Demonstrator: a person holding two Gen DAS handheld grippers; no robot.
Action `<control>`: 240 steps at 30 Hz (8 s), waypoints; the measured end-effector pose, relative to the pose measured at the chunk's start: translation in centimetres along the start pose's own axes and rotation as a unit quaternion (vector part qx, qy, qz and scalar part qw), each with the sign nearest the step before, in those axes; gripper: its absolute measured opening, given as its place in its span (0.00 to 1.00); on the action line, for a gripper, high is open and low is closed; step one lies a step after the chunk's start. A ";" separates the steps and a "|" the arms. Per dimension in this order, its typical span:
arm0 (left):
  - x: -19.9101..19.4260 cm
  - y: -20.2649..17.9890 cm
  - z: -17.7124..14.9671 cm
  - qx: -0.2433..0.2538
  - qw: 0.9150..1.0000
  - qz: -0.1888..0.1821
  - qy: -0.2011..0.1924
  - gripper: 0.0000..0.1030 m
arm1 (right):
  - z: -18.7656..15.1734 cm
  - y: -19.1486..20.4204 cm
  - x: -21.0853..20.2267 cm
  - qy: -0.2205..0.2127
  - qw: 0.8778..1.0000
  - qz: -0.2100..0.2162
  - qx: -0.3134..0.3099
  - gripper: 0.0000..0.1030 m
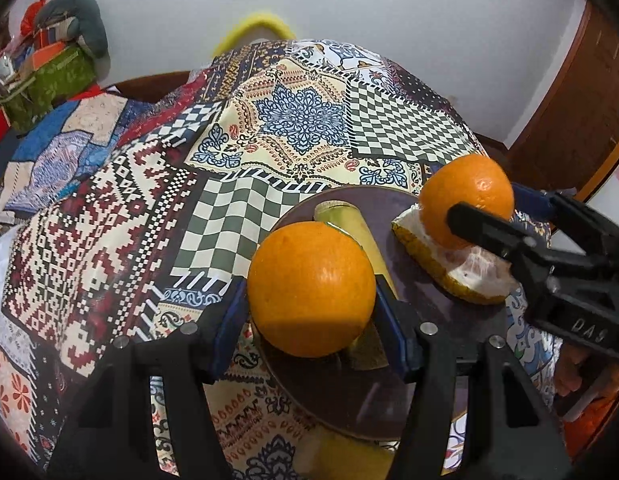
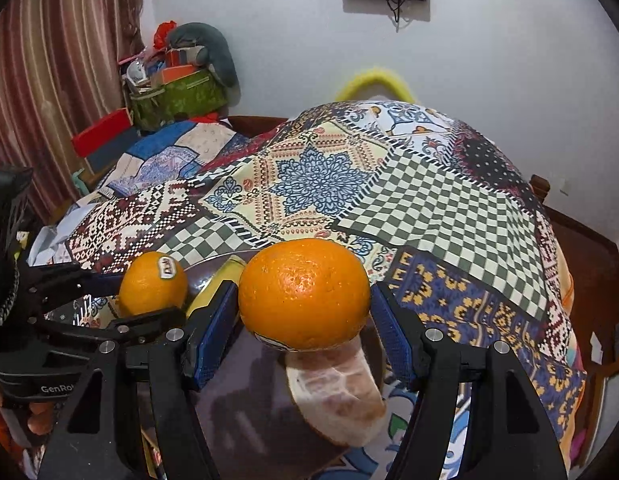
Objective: Organize fruits
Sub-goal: 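Carry the orange with the right tool while the left tool carries its orange to the plate, then set the orange on the plate with the right tool while the left tool releases its orange there, then withdraw both tools from the plate, then reach the right tool to the second pomelo wedge and close on it, then lift the pomelo wedge with the right tool while the left tool grasps a small orange, then carry the pomelo wedge with the right tool while the left tool carries the small orange to the plate, then lower the pomelo wedge onto the plate with the right tool while the left tool releases the small orange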
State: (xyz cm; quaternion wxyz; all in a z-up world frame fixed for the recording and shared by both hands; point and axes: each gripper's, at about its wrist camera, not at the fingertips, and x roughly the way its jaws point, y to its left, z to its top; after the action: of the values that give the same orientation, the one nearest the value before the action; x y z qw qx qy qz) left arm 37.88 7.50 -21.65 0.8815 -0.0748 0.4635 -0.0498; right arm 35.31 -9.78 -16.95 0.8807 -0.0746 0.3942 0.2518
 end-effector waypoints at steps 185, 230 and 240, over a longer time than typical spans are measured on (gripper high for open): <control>-12.9 -5.0 -10.4 0.014 0.998 0.004 -0.062 0.24 | -8.4 1.4 -11.4 -0.017 1.000 -0.005 0.026 0.39; -3.8 -2.3 -4.0 0.027 0.999 0.013 -0.038 0.25 | -2.0 2.2 1.0 0.028 0.999 0.029 0.006 0.39; -4.2 -2.5 -4.0 0.025 0.999 0.016 -0.037 0.25 | -2.0 1.9 0.8 0.026 0.999 0.024 0.004 0.40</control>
State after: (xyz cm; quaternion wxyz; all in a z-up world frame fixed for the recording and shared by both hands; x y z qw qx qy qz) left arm 32.20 5.38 -20.06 0.9005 -0.0470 0.4301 -0.0443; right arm 33.49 -8.46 -18.79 0.8641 -0.0683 0.4196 0.2695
